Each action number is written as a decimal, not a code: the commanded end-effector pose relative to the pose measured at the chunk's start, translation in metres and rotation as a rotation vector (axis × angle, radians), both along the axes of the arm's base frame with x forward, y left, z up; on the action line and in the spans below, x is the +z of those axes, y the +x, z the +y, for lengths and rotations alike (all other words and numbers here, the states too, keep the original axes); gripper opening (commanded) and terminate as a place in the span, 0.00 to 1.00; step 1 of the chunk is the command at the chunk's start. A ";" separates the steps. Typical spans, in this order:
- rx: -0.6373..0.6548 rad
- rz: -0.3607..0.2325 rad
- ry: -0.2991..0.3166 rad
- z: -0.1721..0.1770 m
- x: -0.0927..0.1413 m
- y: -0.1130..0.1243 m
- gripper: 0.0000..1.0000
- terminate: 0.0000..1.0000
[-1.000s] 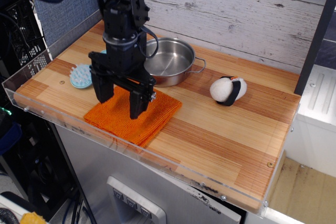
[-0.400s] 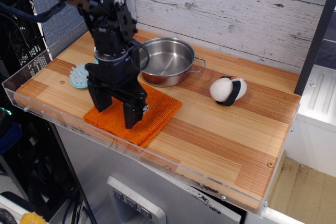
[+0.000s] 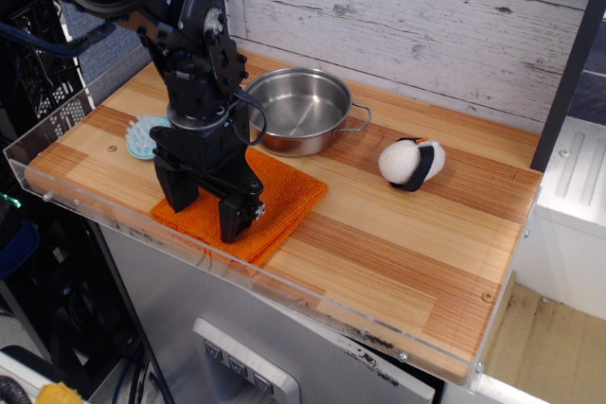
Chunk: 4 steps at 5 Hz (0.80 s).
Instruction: Move the orange towel slightly to the right
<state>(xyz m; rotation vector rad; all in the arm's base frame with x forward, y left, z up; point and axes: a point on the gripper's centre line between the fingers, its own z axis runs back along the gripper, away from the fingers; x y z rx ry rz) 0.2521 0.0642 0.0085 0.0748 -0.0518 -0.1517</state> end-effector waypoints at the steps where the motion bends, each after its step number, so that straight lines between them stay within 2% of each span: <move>1: -0.016 0.065 -0.065 -0.013 -0.015 0.001 1.00 0.00; 2: -0.023 0.094 -0.063 -0.014 -0.020 0.000 1.00 0.00; 3: -0.038 0.092 0.024 -0.020 -0.005 -0.007 1.00 0.00; 4: -0.033 0.054 0.013 -0.038 0.021 -0.017 1.00 0.00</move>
